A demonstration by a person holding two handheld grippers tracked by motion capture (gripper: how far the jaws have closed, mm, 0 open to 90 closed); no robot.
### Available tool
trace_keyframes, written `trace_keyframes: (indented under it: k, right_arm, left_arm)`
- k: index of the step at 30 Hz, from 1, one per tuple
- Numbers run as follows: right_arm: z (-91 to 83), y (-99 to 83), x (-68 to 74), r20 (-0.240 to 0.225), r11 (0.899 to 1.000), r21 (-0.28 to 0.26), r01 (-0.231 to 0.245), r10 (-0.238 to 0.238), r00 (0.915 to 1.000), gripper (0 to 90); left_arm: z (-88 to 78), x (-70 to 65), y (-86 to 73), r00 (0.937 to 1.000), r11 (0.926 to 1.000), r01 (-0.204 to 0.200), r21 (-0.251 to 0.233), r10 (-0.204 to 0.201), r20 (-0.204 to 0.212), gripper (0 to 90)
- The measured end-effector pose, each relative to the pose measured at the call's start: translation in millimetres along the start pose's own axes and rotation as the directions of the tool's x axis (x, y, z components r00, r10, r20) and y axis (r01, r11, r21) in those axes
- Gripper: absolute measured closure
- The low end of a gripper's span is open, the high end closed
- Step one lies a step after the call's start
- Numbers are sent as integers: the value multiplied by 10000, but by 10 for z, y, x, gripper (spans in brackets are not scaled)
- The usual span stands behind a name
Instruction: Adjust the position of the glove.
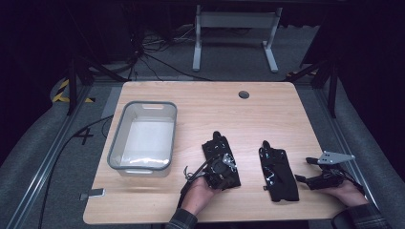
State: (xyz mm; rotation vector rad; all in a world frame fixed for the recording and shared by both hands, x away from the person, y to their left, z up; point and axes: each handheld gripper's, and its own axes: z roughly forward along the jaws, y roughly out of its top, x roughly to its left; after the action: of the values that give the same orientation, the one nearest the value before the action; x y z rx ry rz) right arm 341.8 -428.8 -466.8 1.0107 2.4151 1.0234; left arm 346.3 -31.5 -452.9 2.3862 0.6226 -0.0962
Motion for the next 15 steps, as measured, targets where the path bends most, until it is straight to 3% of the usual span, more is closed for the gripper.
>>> trace_keyframes:
  k: [6,9,12,13,15]
  right_arm:
    - [3,3,-1,-1,10000,12,9,-9,10000,101]
    - [5,5,-2,4,10000,10,9,-9,10000,100]
    - [6,6,-1,0,10000,19,-5,5,10000,99]
    - [6,5,-1,-15,10000,12,-10,10,10000,99]
    - [6,6,-2,4,10000,11,9,-9,10000,99]
  left_arm:
    - [-94,31,50,9997,9988,10,-492,-22,-256,896]
    - [-145,161,160,9962,9969,63,-791,-131,-862,897]
    - [-144,247,210,9935,9950,184,-982,-293,-1104,897]
    - [-130,330,263,9900,9949,215,-985,-350,-1369,897]
    - [-115,380,290,9888,9935,285,-1106,-442,-1427,897]
